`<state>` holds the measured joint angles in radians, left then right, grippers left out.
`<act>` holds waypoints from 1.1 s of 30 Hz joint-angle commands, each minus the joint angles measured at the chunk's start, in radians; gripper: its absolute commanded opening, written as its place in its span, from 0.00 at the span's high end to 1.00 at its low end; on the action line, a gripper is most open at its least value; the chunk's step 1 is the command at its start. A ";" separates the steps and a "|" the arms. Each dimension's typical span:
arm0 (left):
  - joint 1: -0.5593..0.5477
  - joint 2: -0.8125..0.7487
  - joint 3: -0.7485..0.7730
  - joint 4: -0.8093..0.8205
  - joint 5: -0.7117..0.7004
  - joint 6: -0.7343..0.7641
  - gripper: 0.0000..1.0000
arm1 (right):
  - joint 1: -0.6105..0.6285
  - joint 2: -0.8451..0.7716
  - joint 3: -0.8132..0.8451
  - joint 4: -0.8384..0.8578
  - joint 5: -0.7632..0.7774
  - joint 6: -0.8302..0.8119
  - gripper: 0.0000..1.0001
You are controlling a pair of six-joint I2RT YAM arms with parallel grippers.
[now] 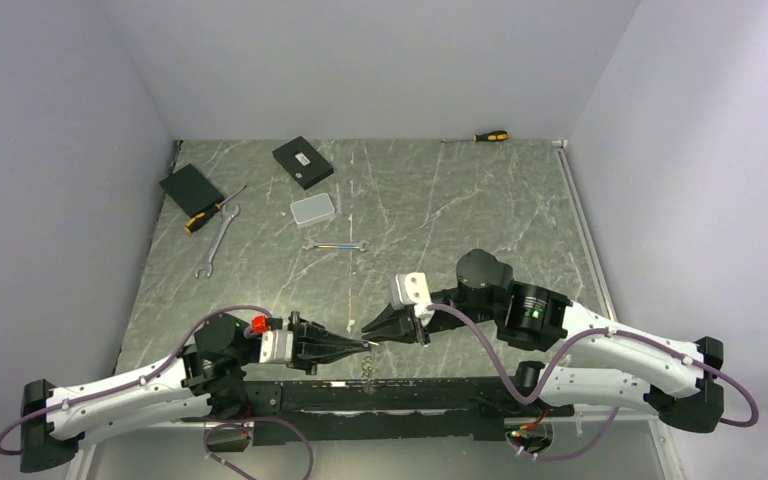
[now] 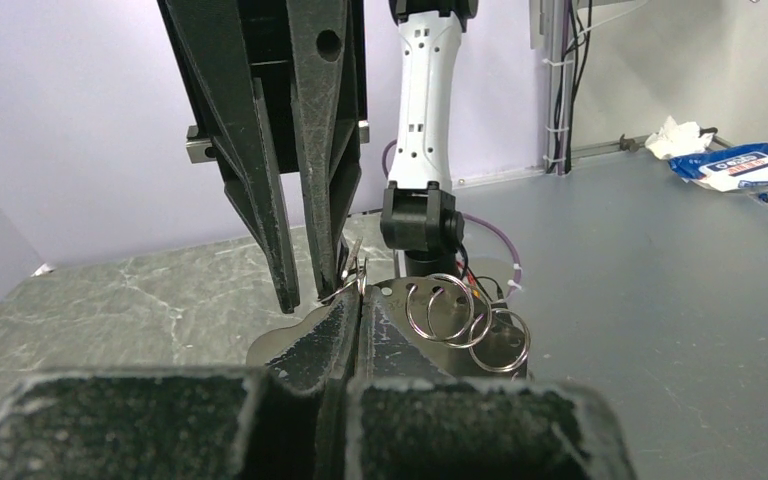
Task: Put the keys on the keyring
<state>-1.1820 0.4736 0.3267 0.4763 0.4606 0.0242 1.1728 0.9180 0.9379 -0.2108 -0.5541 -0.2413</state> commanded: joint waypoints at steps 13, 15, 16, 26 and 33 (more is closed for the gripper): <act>-0.002 -0.027 -0.035 0.234 -0.061 0.008 1.00 | -0.003 -0.017 0.094 -0.031 0.097 0.032 0.76; -0.002 -0.024 -0.042 0.251 -0.063 0.002 1.00 | -0.003 -0.022 0.096 -0.038 0.106 0.021 0.75; -0.002 -0.024 -0.045 0.256 -0.064 0.001 1.00 | -0.003 -0.024 0.097 -0.042 0.112 0.015 0.75; -0.002 -0.023 -0.056 0.275 -0.074 -0.001 1.00 | -0.002 -0.047 0.143 -0.091 0.195 -0.039 0.75; -0.002 -0.031 -0.061 0.269 -0.094 0.007 1.00 | -0.004 -0.068 0.218 -0.197 0.161 -0.036 0.75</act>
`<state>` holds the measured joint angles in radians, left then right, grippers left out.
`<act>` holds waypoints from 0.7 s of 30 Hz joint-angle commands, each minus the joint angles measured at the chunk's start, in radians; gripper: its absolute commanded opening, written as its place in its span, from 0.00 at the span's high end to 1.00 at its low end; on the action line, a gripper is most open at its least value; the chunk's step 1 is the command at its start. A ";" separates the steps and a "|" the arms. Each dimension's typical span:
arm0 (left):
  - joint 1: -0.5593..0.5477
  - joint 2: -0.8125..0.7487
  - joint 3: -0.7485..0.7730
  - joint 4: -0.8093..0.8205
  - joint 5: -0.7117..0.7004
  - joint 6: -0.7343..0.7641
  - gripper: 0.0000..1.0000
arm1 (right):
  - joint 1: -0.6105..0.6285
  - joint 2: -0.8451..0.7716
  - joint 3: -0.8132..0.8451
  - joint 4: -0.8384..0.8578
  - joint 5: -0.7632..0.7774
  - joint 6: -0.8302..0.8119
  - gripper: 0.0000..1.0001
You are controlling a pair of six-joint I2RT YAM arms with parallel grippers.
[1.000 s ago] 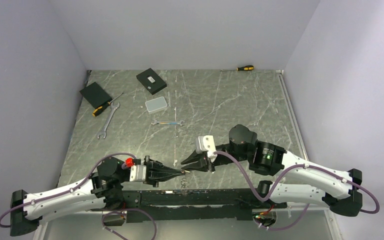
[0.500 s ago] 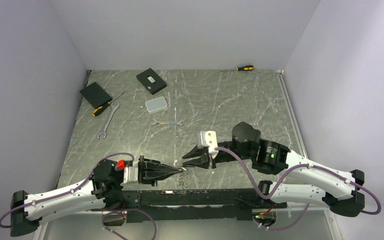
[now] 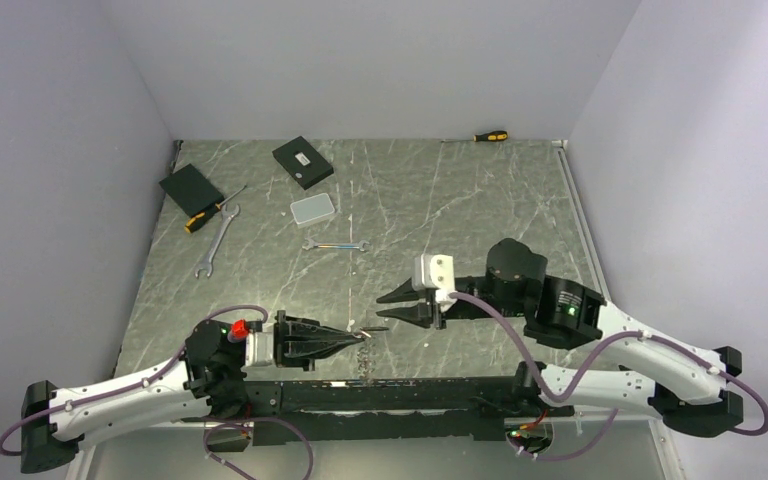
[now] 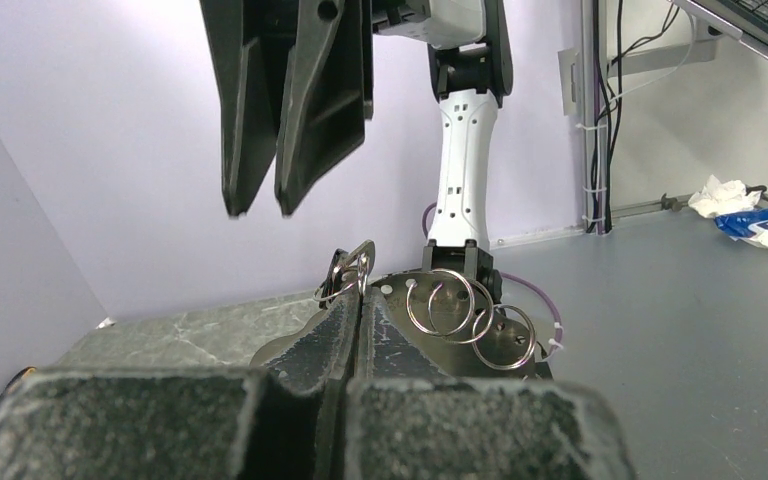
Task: Put the keys on the keyring
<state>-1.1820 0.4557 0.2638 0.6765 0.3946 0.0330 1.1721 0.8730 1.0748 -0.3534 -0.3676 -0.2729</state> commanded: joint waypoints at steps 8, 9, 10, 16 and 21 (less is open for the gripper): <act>-0.002 -0.011 -0.001 0.073 -0.059 0.004 1.00 | 0.001 -0.015 0.061 -0.134 -0.216 0.148 0.83; -0.002 -0.009 -0.003 0.077 -0.062 0.005 1.00 | 0.005 -0.017 0.043 -0.112 -0.229 0.167 0.83; -0.003 -0.005 -0.003 0.078 -0.068 0.006 1.00 | 0.010 -0.016 0.033 -0.093 -0.230 0.182 0.83; -0.002 0.021 -0.015 0.121 -0.099 0.007 1.00 | 0.052 0.004 0.004 -0.043 -0.152 0.189 0.80; -0.002 0.046 -0.014 0.140 -0.101 0.006 1.00 | 0.092 -0.001 -0.051 0.051 -0.013 0.177 0.79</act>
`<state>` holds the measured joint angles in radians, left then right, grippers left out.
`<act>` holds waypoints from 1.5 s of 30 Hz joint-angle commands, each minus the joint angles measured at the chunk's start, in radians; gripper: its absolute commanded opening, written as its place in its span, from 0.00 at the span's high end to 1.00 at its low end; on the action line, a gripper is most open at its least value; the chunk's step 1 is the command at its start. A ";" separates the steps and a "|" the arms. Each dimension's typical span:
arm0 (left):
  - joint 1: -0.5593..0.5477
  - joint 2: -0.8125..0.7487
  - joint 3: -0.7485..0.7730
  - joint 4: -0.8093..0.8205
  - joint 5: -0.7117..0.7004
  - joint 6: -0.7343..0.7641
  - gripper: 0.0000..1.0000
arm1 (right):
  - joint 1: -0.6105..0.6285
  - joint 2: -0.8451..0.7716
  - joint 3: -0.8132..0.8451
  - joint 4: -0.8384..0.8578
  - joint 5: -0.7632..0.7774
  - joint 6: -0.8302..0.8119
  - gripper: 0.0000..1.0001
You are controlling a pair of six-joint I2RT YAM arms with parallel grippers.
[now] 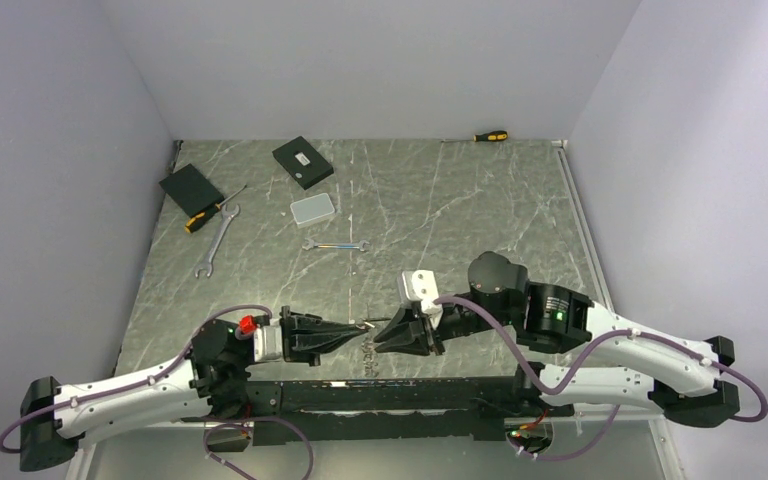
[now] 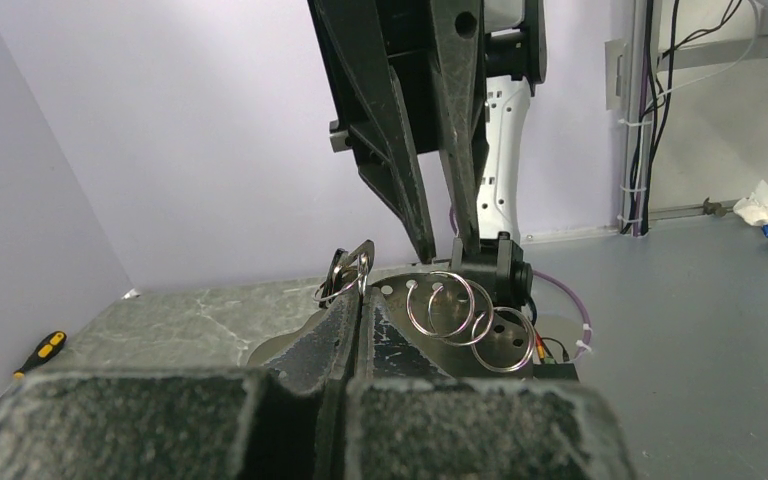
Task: Put the keys on the keyring
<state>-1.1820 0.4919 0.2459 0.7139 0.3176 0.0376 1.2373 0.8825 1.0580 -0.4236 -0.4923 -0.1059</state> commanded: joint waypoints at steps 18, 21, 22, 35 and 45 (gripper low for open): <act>-0.002 -0.010 -0.006 0.102 -0.008 -0.010 1.00 | 0.039 0.000 -0.018 0.089 0.251 -0.056 0.75; -0.002 -0.014 -0.006 0.102 -0.007 -0.011 1.00 | 0.039 -0.012 -0.020 0.088 0.251 -0.057 0.75; -0.002 -0.016 -0.007 0.101 -0.008 -0.010 1.00 | 0.039 -0.019 -0.023 0.091 0.254 -0.058 0.75; -0.002 0.009 -0.010 0.130 -0.004 -0.009 1.00 | 0.039 0.002 -0.006 0.120 0.216 -0.069 0.73; -0.003 0.004 -0.008 0.113 -0.006 -0.002 1.00 | 0.039 0.021 -0.003 0.162 0.197 -0.054 0.73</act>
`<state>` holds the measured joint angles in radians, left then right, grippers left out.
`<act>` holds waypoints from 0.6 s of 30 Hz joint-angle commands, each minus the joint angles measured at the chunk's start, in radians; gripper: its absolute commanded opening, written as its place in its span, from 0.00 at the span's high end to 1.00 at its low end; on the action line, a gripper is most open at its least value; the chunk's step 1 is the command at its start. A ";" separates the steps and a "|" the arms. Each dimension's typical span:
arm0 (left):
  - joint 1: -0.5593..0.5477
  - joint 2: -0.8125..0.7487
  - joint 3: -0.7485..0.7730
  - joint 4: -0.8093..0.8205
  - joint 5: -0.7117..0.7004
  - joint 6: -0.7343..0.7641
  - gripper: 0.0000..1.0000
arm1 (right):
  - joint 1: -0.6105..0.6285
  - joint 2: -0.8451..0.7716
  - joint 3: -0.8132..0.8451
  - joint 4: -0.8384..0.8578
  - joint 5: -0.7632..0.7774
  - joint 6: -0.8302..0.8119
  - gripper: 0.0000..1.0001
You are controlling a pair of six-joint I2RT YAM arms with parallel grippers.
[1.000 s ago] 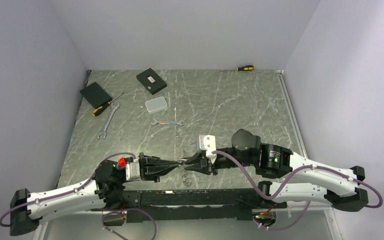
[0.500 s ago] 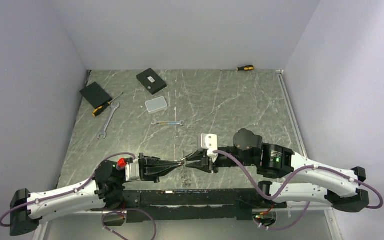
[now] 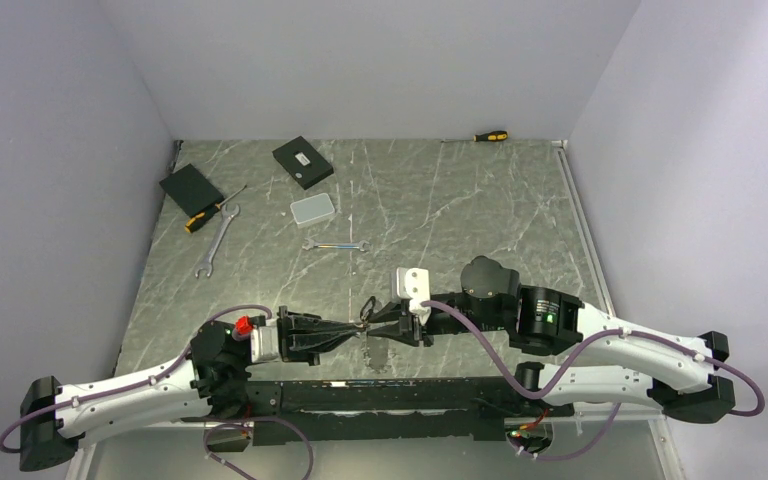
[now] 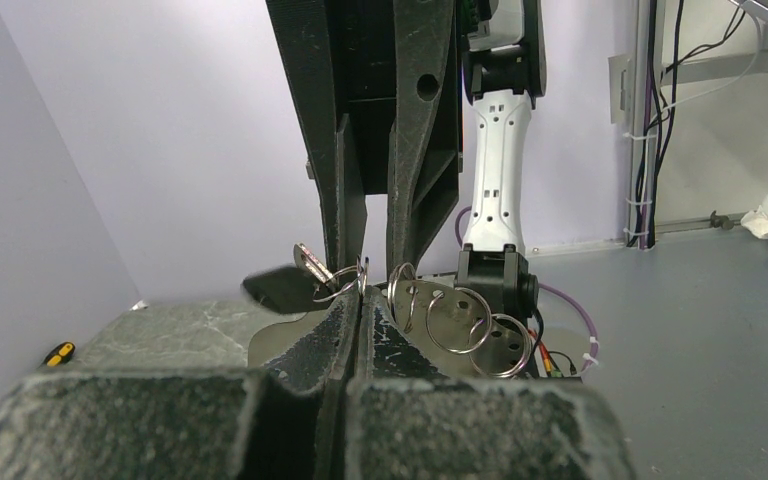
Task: Put the keys on the keyring
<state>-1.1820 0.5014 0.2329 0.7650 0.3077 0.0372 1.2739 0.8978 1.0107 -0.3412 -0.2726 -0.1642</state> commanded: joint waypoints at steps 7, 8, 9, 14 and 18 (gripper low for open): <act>-0.002 -0.001 0.006 0.055 0.004 0.003 1.00 | 0.004 0.019 0.066 0.069 -0.025 -0.001 0.75; -0.002 0.000 0.005 0.056 0.004 0.004 1.00 | 0.004 0.021 0.071 0.066 -0.025 -0.001 0.75; -0.002 0.002 0.005 0.056 0.003 0.004 1.00 | 0.004 0.023 0.076 0.061 -0.024 -0.004 0.75; -0.002 -0.007 -0.001 0.056 -0.012 0.009 1.00 | 0.008 0.033 0.100 0.033 -0.023 -0.012 0.74; -0.002 -0.020 -0.005 0.049 -0.024 0.013 1.00 | 0.012 0.038 0.113 0.022 -0.022 -0.012 0.73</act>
<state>-1.1820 0.4931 0.2329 0.7822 0.2993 0.0414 1.2751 0.9276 1.0660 -0.3660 -0.2787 -0.1654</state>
